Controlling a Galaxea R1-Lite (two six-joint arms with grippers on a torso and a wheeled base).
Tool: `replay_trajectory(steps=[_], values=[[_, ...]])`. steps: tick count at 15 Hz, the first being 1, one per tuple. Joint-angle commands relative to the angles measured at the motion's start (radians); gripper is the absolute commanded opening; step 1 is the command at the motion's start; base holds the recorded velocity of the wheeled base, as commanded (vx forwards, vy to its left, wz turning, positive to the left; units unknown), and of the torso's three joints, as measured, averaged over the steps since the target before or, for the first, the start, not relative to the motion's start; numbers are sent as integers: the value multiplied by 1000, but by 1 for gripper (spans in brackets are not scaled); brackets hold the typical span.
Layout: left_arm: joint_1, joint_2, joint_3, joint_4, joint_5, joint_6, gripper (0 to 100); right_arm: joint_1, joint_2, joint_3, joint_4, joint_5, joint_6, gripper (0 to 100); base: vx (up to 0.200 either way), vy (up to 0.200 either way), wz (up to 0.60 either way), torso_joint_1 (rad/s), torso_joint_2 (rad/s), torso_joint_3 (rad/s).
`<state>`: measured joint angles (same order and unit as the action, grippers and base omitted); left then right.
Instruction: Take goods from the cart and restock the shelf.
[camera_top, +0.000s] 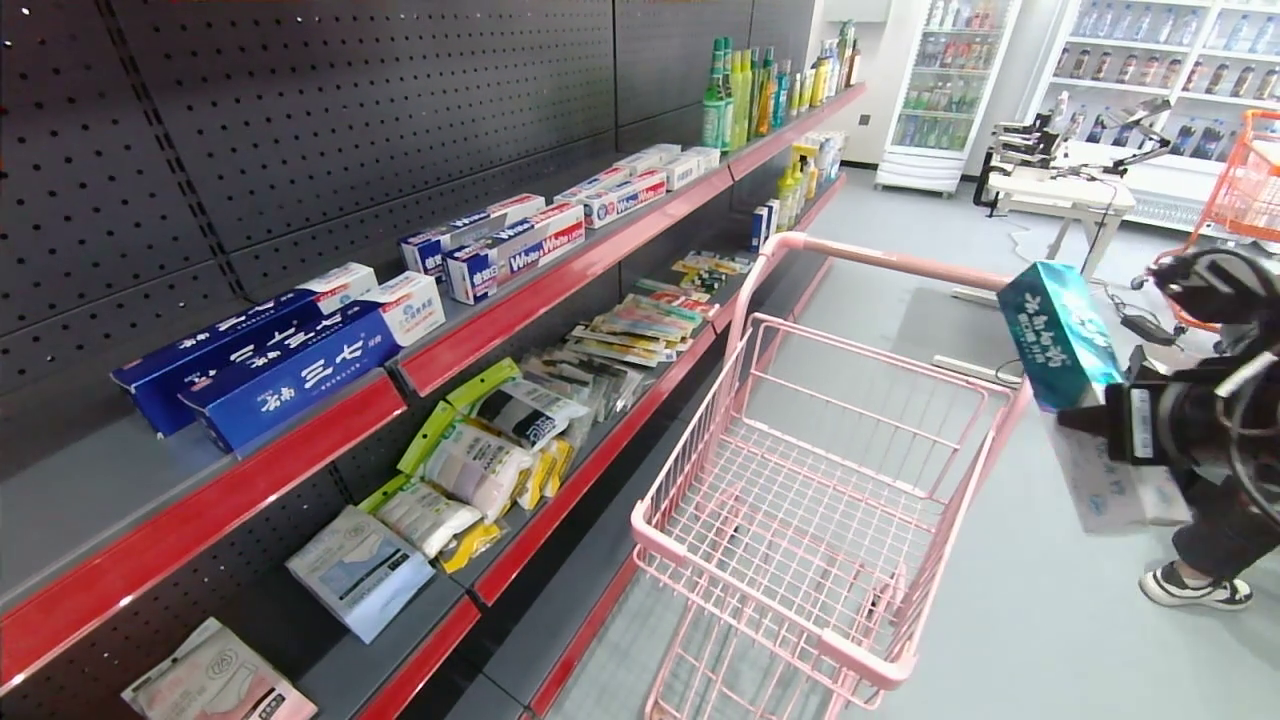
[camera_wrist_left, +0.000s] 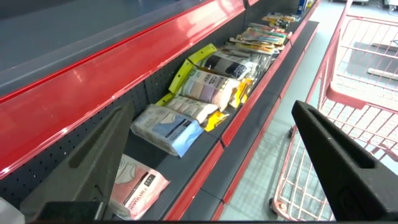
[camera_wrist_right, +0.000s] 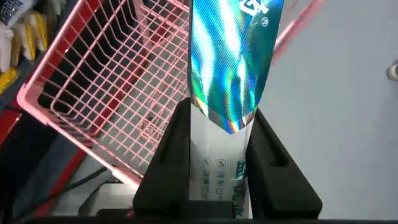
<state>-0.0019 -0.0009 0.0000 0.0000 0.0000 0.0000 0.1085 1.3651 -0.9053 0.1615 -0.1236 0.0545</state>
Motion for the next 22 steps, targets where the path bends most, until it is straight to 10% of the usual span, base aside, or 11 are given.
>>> replay_trajectory(steps=[1, 22], values=[[0, 1, 0, 0, 0, 0, 100, -76, -231, 62, 29, -11, -111, 0, 0, 0, 0, 0, 0, 0], [0, 1, 0, 0, 0, 2, 100, -119, -474, 279, 50, -53, -234, 0, 0, 0, 0, 125, -270, -147]])
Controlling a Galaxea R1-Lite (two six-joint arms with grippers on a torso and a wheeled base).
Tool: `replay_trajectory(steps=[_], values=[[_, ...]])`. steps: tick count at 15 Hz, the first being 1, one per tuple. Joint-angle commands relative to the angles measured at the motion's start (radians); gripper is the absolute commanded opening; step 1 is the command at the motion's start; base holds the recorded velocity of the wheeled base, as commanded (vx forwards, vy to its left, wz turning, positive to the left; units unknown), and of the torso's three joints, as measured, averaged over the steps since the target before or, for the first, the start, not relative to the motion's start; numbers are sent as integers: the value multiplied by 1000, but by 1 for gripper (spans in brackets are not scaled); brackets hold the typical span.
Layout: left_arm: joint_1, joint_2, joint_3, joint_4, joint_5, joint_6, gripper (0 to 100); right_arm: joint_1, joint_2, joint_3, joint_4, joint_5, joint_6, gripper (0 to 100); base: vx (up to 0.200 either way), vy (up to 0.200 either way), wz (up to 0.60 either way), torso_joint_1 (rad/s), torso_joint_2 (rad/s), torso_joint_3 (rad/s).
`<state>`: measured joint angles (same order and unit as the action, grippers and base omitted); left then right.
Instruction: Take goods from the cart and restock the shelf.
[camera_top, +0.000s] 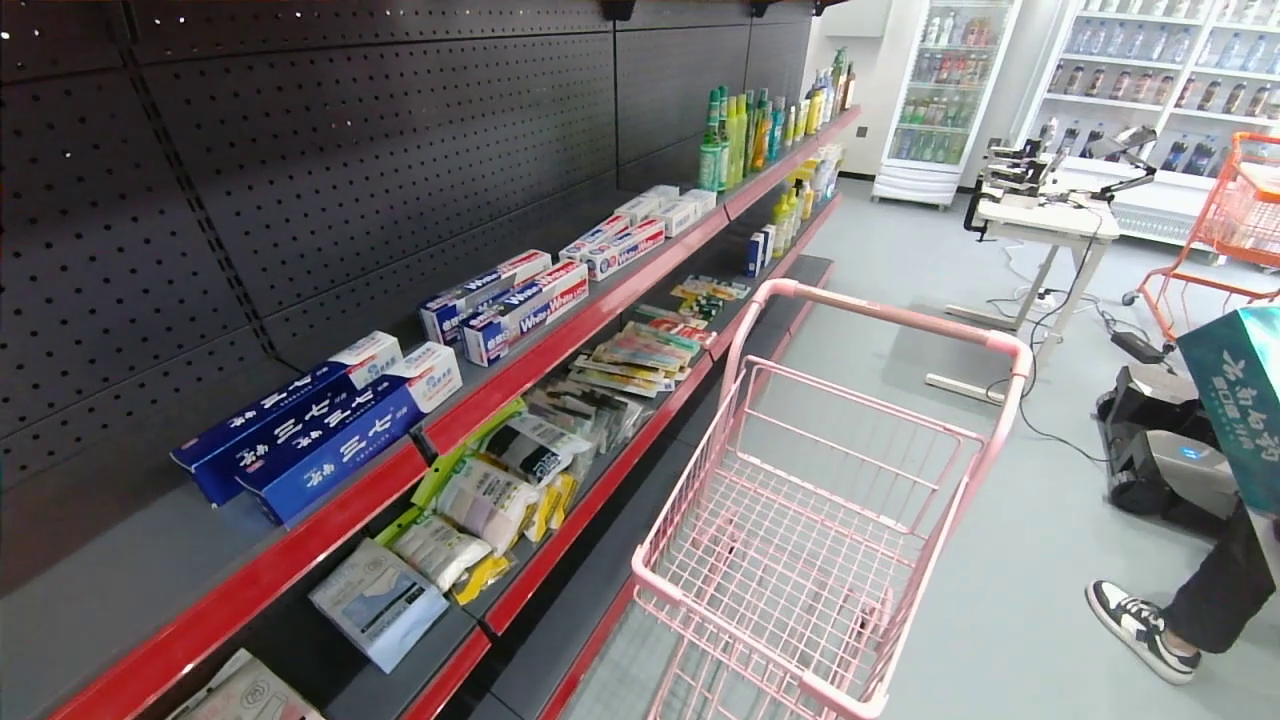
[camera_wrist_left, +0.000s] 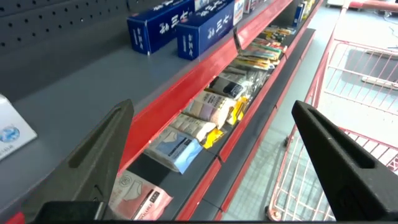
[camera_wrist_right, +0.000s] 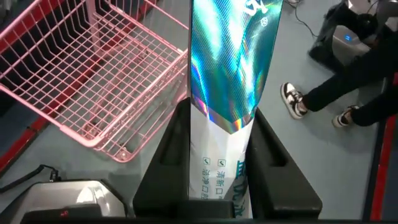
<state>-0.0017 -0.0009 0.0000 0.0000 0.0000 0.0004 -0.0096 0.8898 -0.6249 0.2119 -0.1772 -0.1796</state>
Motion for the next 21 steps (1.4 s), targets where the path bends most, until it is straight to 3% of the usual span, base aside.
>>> replay_trajectory(steps=[1, 15, 21], values=[[0, 1, 0, 0, 0, 0, 100, -1, -3, -3, 0, 1, -1, 0, 0, 0, 0, 168, -369, -198], [0, 1, 0, 0, 0, 3, 100, -1, 17, 1, -5, -1, -58, 0, 0, 0, 0, 159, -324, -170], [0, 1, 0, 0, 0, 1, 100, -1, 15, 1, -9, -1, -92, 0, 0, 0, 0, 35, -70, -38]])
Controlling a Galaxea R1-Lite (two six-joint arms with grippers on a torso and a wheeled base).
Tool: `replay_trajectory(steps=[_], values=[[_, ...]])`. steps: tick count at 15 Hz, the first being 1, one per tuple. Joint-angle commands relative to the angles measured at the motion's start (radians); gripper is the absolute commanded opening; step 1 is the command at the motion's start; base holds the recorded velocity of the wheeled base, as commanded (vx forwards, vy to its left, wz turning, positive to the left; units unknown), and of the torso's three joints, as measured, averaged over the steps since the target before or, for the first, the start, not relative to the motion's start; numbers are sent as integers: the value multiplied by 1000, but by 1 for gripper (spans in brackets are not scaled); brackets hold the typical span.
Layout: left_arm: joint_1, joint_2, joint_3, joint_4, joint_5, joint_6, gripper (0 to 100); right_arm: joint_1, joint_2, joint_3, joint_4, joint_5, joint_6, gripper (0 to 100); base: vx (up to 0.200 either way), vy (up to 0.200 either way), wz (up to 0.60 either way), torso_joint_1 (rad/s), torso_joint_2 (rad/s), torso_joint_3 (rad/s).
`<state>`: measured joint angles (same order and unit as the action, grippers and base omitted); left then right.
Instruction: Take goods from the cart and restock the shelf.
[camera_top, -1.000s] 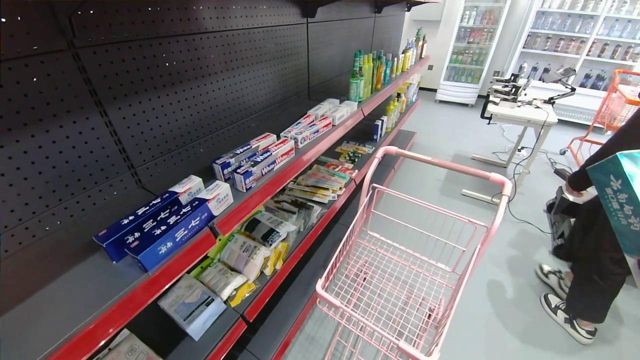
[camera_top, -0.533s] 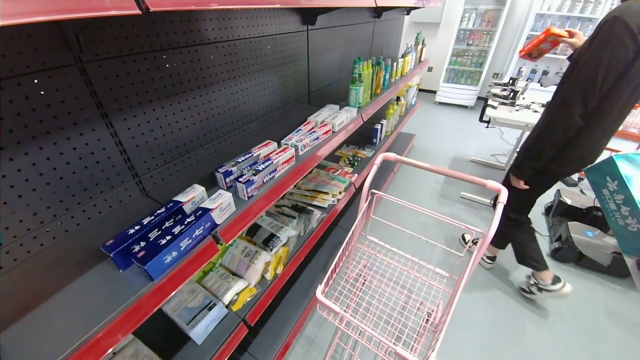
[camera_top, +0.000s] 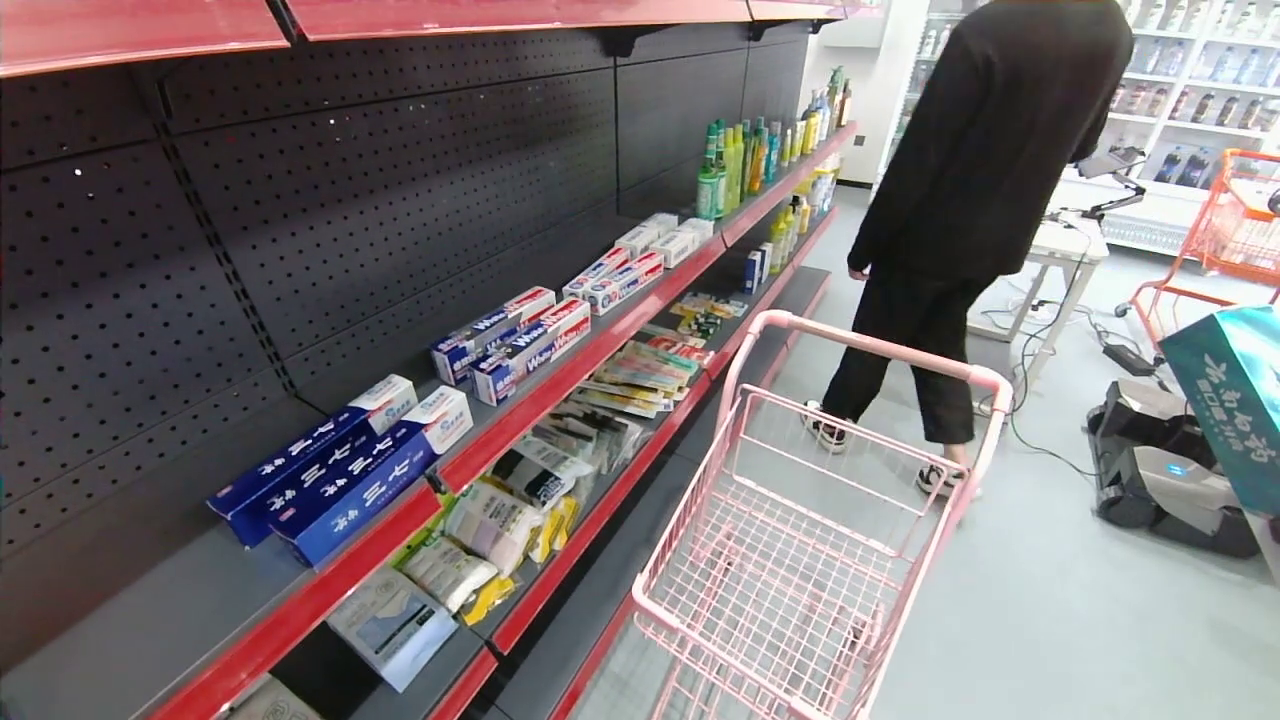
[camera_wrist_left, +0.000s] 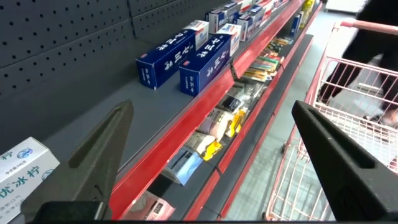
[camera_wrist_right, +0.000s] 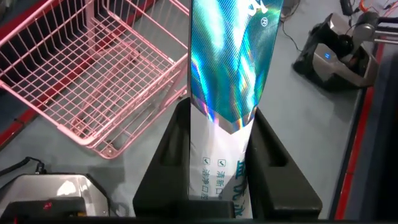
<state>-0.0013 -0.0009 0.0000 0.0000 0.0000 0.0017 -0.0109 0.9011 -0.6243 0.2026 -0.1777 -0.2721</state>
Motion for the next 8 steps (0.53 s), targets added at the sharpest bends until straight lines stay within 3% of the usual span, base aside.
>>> replay_trajectory(steps=[1, 2, 8], values=[[0, 1, 0, 0, 0, 0, 100, 0, 4, 0, 0, 0, 1, 0, 0, 0, 0, 0, 0, 0], [0, 1, 0, 0, 0, 0, 100, 0, 6, 0, 1, 0, 1, 0, 0, 0, 0, 0, 0, 0], [0, 1, 0, 0, 0, 0, 100, 2, 18, 3, 1, 3, -27, 0, 0, 0, 600, 5, 4, 2]])
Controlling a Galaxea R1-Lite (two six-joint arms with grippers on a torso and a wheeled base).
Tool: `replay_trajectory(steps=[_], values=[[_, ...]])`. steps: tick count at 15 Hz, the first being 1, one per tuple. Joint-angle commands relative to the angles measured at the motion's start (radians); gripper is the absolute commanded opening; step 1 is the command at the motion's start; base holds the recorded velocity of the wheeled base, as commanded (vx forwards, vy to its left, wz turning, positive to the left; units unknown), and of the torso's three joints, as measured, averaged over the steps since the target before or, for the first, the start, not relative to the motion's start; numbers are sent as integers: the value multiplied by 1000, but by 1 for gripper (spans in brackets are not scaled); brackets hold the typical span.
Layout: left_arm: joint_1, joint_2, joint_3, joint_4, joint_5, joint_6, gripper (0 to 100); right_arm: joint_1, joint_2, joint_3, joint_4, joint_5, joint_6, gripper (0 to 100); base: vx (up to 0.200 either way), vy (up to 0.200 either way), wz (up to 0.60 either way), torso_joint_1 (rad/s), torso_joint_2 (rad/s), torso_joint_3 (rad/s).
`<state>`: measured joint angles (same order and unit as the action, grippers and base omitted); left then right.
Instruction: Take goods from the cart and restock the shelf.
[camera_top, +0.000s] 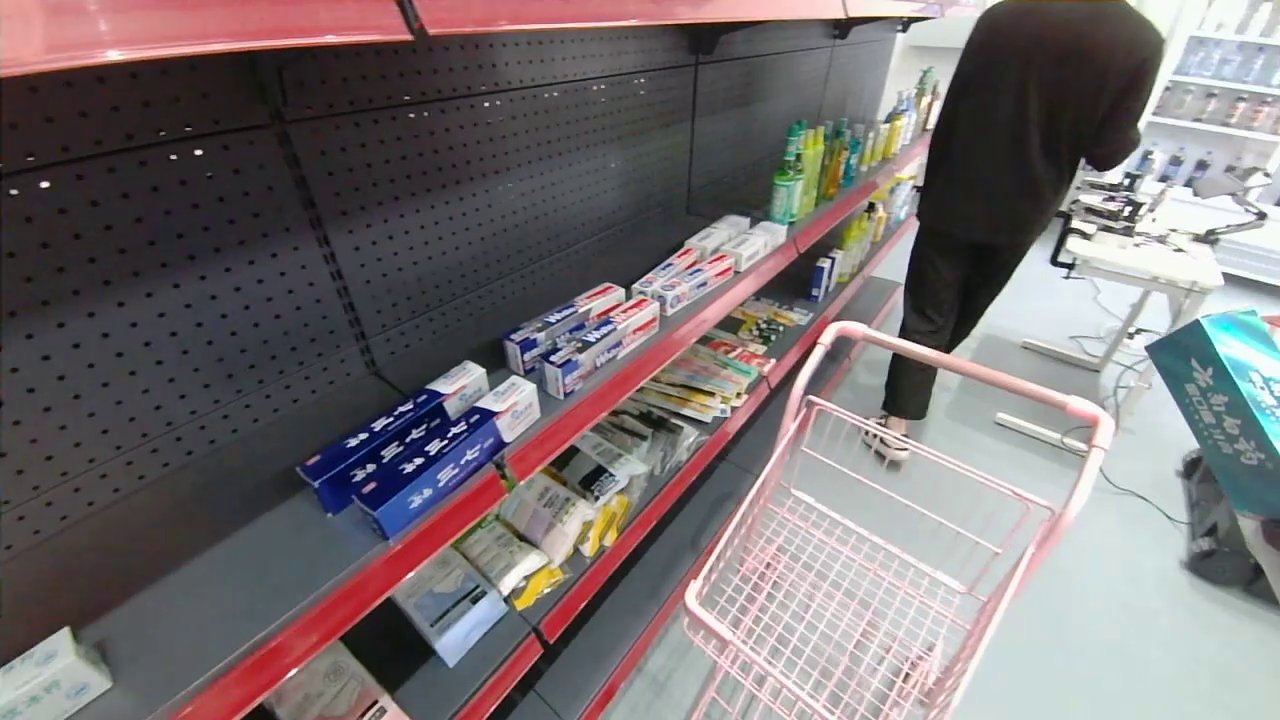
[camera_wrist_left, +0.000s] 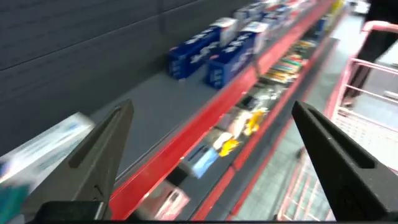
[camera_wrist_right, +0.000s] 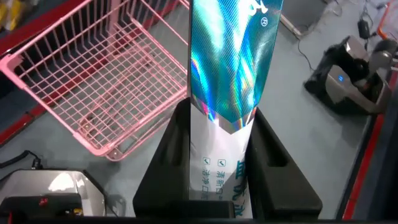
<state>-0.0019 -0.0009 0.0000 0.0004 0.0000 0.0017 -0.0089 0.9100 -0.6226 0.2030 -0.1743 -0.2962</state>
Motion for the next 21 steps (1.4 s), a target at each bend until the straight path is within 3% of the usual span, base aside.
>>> replay_trajectory(steps=[1, 21], values=[[0, 1, 0, 0, 0, 0, 100, 0, 15, 0, 0, 1, -4, 0, 0, 0, 600, 12, 2, -2], [2, 1, 0, 0, 0, 0, 100, 6, 23, -2, -2, 2, -17, 0, 0, 0, 600, 2, 3, 1]])
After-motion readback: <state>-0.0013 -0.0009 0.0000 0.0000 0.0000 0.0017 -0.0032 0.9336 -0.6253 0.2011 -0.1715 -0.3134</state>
